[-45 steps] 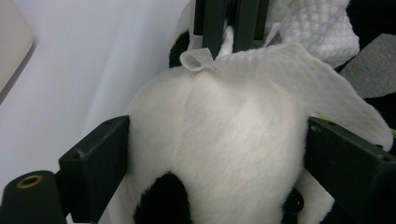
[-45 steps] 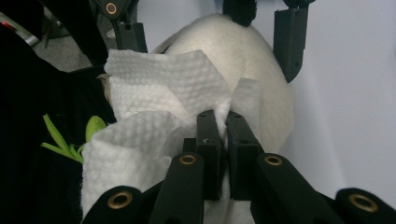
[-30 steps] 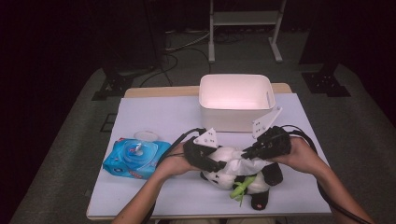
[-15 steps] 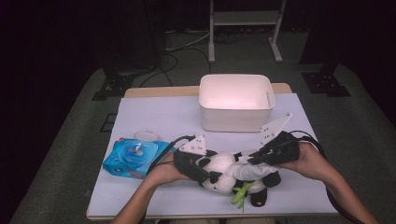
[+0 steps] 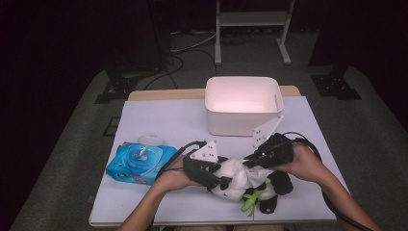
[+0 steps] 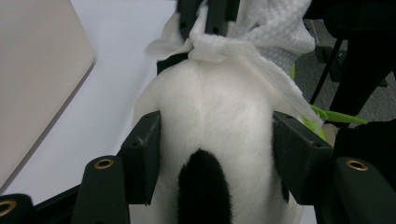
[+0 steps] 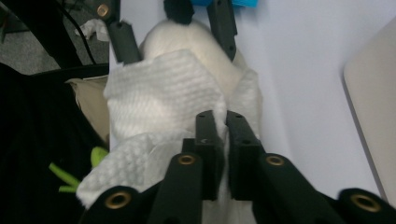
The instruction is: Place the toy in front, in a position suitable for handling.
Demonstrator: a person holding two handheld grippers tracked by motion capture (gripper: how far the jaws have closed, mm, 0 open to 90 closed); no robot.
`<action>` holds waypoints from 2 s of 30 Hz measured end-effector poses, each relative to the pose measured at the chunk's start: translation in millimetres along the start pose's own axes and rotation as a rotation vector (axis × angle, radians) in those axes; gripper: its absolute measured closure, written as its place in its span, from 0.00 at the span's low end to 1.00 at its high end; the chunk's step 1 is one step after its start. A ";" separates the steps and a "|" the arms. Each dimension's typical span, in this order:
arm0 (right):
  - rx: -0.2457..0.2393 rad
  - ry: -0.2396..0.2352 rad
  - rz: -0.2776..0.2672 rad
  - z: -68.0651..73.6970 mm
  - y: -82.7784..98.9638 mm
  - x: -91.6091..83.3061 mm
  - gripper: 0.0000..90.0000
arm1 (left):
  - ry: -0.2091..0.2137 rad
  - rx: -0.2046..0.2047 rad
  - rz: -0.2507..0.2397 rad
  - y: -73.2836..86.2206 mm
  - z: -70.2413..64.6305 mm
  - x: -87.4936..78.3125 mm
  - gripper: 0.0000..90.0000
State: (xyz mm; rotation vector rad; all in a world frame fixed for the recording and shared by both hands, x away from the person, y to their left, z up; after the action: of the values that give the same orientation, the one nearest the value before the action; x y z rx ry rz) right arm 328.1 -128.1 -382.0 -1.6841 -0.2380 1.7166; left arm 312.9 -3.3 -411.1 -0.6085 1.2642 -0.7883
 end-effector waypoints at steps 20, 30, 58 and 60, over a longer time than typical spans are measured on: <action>0.037 -0.059 -0.049 6.2 26.7 -34.0 0.75 | 0.004 -0.024 0.007 3.9 0.4 -0.9 0.40; 0.014 -0.007 -0.022 14.6 22.6 -12.9 0.71 | -0.007 -0.008 0.034 3.0 -0.1 0.5 0.41; 0.005 0.043 -0.006 11.3 11.0 -9.3 0.91 | -0.006 0.018 0.027 3.3 -6.8 1.7 0.39; 0.025 0.051 -0.014 7.8 18.1 -16.8 0.91 | -0.006 0.019 0.024 3.2 -6.6 1.9 0.39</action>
State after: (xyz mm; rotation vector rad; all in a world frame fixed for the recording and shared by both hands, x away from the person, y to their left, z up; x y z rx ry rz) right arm 312.8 -148.6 -378.0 -1.7012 -0.2030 1.6582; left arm 307.2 -2.8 -416.1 -0.5789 1.2548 -0.7767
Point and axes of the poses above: each handheld gripper's, and its own axes: x roughly forward along the jaws, y roughly out of its underside, z roughly to its left, the point moved 8 cm from there along x, roughly forward along the jaws, and after that the axes turned 13 degrees about x, right-handed, at the moved point
